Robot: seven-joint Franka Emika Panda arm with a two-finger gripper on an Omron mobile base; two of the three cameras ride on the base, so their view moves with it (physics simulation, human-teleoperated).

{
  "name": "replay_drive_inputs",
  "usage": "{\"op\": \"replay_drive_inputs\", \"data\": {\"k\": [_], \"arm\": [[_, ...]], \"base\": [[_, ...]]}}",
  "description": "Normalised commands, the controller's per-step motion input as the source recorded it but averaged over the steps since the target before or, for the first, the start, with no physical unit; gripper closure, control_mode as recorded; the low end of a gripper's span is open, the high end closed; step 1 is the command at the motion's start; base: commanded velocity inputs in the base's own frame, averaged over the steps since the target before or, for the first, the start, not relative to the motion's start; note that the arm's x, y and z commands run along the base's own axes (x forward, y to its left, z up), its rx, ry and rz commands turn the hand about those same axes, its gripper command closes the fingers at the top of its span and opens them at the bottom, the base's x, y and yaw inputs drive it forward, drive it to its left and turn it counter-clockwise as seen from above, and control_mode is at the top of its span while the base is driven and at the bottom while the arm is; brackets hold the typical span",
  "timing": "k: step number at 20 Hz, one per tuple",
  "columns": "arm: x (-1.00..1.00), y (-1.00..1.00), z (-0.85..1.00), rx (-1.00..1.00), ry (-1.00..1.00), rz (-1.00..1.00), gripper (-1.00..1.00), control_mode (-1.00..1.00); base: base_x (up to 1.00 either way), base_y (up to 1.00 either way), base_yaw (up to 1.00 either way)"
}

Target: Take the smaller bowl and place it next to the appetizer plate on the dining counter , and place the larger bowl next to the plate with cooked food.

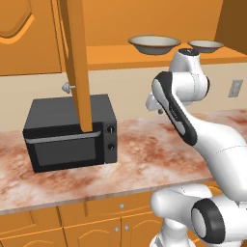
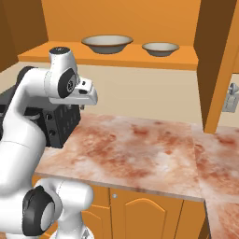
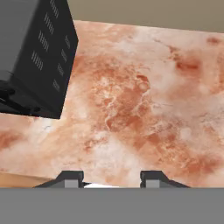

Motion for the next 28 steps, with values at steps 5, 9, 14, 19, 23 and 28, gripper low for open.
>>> {"op": "replay_drive_inputs", "data": {"k": [5,9,14,19,23,28], "arm": [[-0.4,0.0,0.38,0.07,-0.31,0.0,-1.0,-1.0],[-0.3,0.0,0.87,0.2,-0.54,0.0,-1.0,-1.0],[-0.01,0.0,0.85,0.19,-0.42,-0.01,-1.0,-1.0],[0.0,0.0,0.75,0.16,-0.33,-0.13,-1.0,-1.0],[0.01,-0.02,0.72,0.15,-0.1,-0.22,-1.0,-1.0],[0.2,-0.21,0.51,0.15,0.01,-0.27,-1.0,-1.0]], "base": [[0.0,0.0,0.0],[0.0,0.0,0.0],[0.0,0.0,0.0],[0.0,0.0,0.0],[0.0,0.0,0.0],[0.0,0.0,0.0]]}}
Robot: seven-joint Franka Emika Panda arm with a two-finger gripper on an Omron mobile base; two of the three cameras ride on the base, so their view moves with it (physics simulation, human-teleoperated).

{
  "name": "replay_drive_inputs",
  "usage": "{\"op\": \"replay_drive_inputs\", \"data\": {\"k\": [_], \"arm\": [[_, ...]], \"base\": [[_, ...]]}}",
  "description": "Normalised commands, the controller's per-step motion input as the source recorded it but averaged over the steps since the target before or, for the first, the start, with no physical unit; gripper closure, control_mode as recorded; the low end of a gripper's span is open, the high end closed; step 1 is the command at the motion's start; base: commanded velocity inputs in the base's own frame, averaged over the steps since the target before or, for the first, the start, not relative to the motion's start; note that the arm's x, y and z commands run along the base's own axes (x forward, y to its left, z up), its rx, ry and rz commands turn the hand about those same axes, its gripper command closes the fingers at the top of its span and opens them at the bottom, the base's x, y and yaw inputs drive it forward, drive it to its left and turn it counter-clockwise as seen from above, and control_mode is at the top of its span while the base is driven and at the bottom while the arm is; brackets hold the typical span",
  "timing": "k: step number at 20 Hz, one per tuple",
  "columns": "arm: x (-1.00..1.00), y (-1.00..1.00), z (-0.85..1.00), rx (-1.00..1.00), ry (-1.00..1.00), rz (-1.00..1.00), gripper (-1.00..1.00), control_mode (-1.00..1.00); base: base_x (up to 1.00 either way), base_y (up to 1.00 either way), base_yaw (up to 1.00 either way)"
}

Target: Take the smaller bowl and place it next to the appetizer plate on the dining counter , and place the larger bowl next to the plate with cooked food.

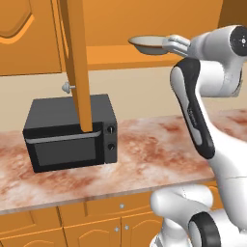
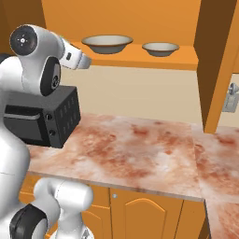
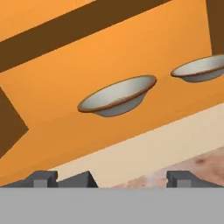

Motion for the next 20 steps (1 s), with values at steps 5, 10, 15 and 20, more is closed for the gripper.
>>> {"op": "replay_drive_inputs", "data": {"k": [5,10,15,20], "arm": [[0.54,-0.52,0.11,0.24,0.2,-0.2,-1.0,-1.0],[0.83,-0.18,0.0,0.15,0.27,-0.04,-1.0,-1.0],[0.91,0.0,0.0,0.0,0.15,0.0,-1.0,-1.0],[0.81,0.0,-0.21,0.0,0.0,0.0,-1.0,-1.0]], "base": [[0.0,0.0,0.0],[0.0,0.0,0.0],[0.0,0.0,0.0],[0.0,0.0,0.0]]}}
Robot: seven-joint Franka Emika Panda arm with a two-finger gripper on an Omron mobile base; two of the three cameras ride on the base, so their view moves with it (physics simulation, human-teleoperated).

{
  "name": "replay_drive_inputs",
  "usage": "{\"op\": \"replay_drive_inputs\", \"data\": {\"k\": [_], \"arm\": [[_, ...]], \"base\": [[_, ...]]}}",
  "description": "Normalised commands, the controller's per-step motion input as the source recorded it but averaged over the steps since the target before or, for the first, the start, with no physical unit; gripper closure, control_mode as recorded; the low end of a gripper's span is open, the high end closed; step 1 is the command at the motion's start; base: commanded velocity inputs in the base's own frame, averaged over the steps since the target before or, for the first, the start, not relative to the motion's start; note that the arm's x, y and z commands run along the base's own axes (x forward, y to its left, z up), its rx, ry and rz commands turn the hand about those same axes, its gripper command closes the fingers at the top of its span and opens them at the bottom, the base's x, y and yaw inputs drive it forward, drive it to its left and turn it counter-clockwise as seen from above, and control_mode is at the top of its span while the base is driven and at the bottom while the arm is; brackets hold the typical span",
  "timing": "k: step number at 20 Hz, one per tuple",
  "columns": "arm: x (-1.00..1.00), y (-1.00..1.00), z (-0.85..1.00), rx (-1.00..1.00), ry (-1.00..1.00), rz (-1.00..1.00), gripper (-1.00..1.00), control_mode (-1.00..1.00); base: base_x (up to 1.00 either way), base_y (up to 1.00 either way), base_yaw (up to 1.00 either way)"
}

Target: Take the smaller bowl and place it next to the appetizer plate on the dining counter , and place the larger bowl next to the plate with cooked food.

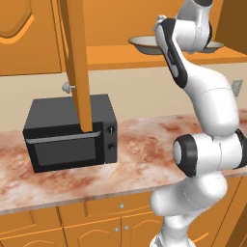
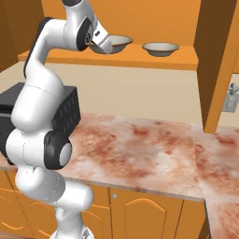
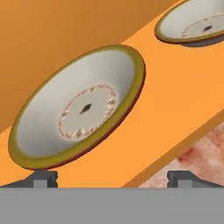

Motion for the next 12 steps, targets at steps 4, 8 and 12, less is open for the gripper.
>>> {"op": "replay_drive_inputs", "data": {"k": [4,8,12], "arm": [[0.49,0.0,-0.38,0.0,0.0,0.0,-1.0,-1.0],[0.55,0.0,-0.21,0.0,0.0,0.0,-1.0,-1.0],[0.5,0.0,-0.08,0.0,-0.04,0.0,-1.0,-1.0]], "base": [[0.0,0.0,0.0],[0.0,0.0,0.0],[0.0,0.0,0.0]]}}
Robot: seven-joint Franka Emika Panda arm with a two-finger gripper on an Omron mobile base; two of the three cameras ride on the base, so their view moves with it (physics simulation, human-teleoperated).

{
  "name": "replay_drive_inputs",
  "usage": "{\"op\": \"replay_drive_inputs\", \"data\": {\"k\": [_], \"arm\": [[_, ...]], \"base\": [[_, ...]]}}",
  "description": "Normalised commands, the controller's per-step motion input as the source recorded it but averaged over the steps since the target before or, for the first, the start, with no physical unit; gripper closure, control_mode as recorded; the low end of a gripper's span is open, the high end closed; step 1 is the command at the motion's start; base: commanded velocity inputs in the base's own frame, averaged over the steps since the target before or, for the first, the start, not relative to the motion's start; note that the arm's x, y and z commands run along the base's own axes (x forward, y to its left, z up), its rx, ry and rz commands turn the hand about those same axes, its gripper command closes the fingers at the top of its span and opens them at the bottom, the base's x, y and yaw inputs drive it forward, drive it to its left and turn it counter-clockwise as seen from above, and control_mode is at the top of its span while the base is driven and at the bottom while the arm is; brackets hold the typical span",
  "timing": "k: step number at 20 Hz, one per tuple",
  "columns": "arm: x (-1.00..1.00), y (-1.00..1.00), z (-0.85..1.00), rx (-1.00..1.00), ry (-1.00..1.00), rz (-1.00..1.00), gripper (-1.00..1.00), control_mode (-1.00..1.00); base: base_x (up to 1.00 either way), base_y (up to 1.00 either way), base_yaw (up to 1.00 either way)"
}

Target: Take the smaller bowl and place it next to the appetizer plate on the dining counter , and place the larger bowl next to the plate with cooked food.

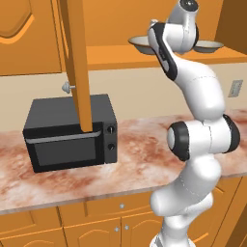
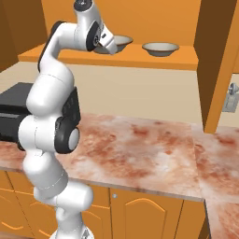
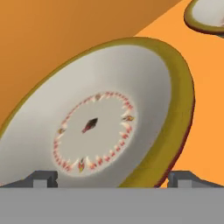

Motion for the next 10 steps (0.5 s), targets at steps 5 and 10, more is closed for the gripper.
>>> {"op": "replay_drive_inputs", "data": {"k": [5,10], "arm": [[0.41,0.0,-0.14,0.0,0.0,0.0,1.0,-1.0],[-0.03,0.0,-0.03,0.0,0.0,0.0,1.0,-1.0]], "base": [[0.0,0.0,0.0],[0.0,0.0,0.0]]}}
